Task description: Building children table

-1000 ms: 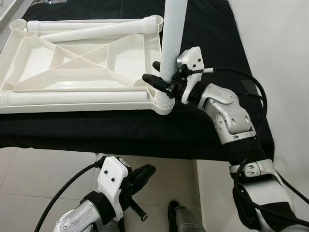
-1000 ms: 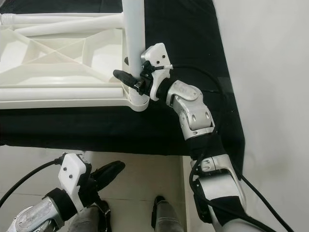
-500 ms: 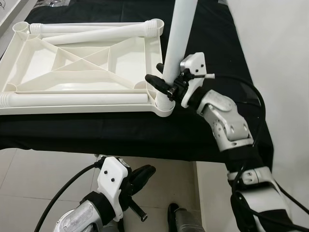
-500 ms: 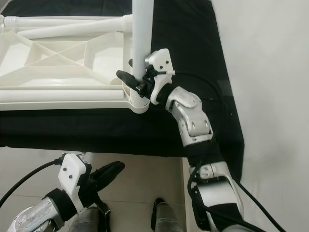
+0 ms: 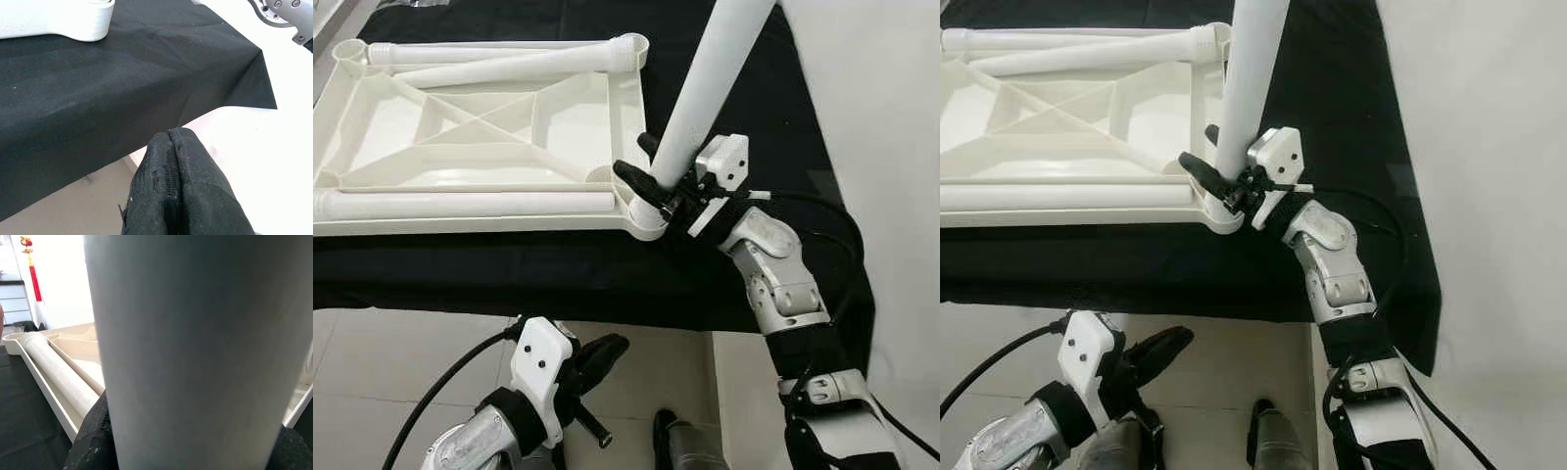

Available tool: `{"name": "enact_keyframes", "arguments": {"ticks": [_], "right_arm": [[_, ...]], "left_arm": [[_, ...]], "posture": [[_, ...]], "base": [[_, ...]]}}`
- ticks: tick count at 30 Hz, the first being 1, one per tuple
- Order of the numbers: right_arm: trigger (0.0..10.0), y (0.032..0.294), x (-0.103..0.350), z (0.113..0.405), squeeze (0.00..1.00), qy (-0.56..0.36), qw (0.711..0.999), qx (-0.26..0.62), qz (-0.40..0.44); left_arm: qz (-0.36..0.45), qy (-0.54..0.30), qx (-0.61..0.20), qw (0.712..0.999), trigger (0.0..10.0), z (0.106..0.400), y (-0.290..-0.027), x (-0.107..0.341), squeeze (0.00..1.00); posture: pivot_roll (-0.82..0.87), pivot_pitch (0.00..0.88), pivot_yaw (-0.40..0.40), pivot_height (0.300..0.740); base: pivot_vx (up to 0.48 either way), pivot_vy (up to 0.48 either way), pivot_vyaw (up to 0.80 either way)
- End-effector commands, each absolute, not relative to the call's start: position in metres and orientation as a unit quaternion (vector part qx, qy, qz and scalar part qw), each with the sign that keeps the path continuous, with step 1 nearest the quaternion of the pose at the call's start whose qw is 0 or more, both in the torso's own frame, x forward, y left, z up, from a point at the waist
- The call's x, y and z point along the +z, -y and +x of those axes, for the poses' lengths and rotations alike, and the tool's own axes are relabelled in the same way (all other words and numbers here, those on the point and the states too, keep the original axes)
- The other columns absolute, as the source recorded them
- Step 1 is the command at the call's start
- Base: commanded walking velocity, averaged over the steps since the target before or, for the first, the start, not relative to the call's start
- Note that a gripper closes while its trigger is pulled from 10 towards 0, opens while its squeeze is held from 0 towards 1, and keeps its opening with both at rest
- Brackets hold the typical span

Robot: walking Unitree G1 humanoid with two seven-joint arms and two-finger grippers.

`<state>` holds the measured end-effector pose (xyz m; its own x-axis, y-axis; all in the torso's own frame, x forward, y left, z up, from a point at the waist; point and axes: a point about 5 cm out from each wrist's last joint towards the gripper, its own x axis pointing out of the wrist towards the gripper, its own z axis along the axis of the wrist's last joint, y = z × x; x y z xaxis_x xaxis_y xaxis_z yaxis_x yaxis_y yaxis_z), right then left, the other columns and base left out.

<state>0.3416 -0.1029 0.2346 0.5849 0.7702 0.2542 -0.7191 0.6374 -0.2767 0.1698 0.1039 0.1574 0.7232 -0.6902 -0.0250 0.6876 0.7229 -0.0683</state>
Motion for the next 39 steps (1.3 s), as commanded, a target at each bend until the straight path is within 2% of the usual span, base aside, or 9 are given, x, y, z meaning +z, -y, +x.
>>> {"name": "enact_keyframes", "arguments": {"ticks": [1, 5, 12, 24, 28, 33, 36, 37, 39], "right_arm": [[10.0, 0.113, 0.158, 0.343, 0.00, -0.012, 0.907, 0.413, -0.084], [10.0, 0.116, 0.161, 0.346, 0.00, -0.044, 0.894, 0.424, -0.141], [10.0, 0.120, 0.157, 0.346, 0.00, -0.086, 0.892, 0.421, -0.141], [10.0, 0.126, 0.159, 0.357, 0.00, -0.123, 0.929, 0.343, -0.065], [10.0, 0.137, 0.137, 0.342, 0.00, -0.139, 0.960, 0.242, -0.029], [10.0, 0.147, 0.136, 0.327, 0.00, -0.111, 0.988, 0.086, -0.063], [10.0, 0.119, 0.151, 0.304, 0.00, -0.066, 0.996, 0.046, -0.039], [10.0, 0.095, 0.158, 0.292, 0.00, -0.047, 0.997, 0.060, -0.025], [10.0, 0.087, 0.158, 0.291, 0.00, -0.042, 0.996, 0.071, -0.032]], "left_arm": [[-0.039, -0.033, -0.378, 0.925, 10.0, 0.165, -0.102, 0.156, 0.00], [-0.039, -0.033, -0.378, 0.924, 10.0, 0.165, -0.102, 0.157, 0.00], [-0.040, -0.033, -0.378, 0.924, 10.0, 0.165, -0.101, 0.157, 0.00], [-0.040, -0.032, -0.378, 0.924, 10.0, 0.165, -0.101, 0.157, 0.00], [-0.040, -0.034, -0.378, 0.924, 10.0, 0.164, -0.101, 0.156, 0.00], [-0.039, -0.036, -0.378, 0.924, 10.0, 0.163, -0.102, 0.155, 0.00], [-0.036, -0.039, -0.378, 0.924, 10.0, 0.163, -0.103, 0.153, 0.00], [-0.034, -0.041, -0.378, 0.924, 10.0, 0.164, -0.104, 0.151, 0.00], [-0.033, -0.042, -0.378, 0.924, 10.0, 0.164, -0.104, 0.151, 0.00]], "posture": [[0.10, 0.372, -0.028, 0.740], [0.10, 0.370, -0.029, 0.740], [0.10, 0.369, -0.030, 0.740], [0.10, 0.368, -0.037, 0.740], [0.11, 0.367, -0.046, 0.740], [0.11, 0.364, -0.050, 0.740], [0.11, 0.353, -0.046, 0.740], [0.11, 0.342, -0.035, 0.740], [0.11, 0.342, -0.035, 0.740]], "base": [[0.000, 0.000, 0.00], [0.000, 0.000, 0.00], [0.000, 0.000, 0.00], [0.000, 0.000, 0.00], [0.000, 0.000, 0.00], [0.000, 0.000, 0.00], [0.000, 0.000, 0.00], [0.000, 0.000, 0.00], [0.000, 0.000, 0.00]]}}
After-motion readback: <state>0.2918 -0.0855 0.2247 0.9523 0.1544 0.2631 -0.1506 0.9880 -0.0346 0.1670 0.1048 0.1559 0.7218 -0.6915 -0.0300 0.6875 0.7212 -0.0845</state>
